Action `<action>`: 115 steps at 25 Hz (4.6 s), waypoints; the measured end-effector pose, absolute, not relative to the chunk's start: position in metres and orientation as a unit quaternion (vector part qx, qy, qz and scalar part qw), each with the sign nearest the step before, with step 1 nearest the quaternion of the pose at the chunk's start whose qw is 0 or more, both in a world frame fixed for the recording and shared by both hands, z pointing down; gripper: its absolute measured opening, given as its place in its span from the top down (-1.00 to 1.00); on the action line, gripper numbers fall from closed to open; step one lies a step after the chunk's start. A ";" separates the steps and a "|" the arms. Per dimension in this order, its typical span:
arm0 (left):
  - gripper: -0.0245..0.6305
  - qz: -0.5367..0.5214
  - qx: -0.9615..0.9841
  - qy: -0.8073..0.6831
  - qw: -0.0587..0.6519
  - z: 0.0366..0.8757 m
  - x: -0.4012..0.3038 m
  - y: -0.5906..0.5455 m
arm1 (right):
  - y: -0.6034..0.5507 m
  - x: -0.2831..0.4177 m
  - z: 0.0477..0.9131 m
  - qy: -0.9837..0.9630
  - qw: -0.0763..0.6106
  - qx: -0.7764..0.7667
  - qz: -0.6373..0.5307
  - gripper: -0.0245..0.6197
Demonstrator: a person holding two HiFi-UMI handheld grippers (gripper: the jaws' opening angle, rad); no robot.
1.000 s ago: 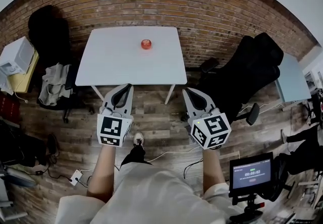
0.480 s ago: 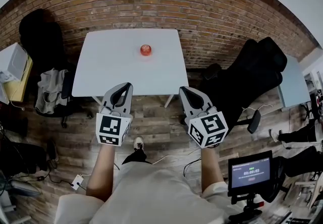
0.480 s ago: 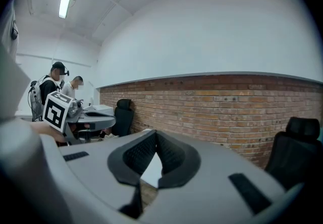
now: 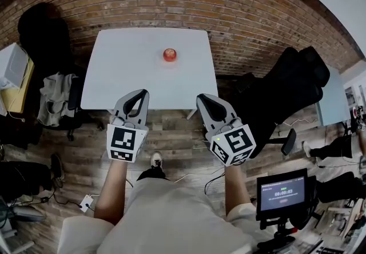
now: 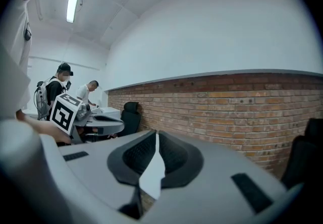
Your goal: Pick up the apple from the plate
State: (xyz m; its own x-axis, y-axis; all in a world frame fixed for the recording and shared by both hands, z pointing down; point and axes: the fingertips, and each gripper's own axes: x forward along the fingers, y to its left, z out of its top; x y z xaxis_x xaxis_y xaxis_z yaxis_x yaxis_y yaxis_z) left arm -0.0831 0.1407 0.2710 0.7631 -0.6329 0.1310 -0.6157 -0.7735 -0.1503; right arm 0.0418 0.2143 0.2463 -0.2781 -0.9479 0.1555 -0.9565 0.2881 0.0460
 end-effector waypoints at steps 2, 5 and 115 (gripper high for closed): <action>0.91 -0.089 -0.938 0.332 0.051 0.272 -0.086 0.130 | 0.201 0.036 0.246 -0.800 0.077 0.594 0.025 0.91; 0.91 -0.088 -0.938 0.330 0.053 0.268 -0.086 0.111 | 0.179 0.034 0.245 -0.800 0.079 0.595 0.024 0.91; 0.91 -0.192 -0.890 0.401 -0.103 0.405 -0.018 -0.110 | -0.142 0.114 0.464 -0.839 0.286 0.417 0.201 0.55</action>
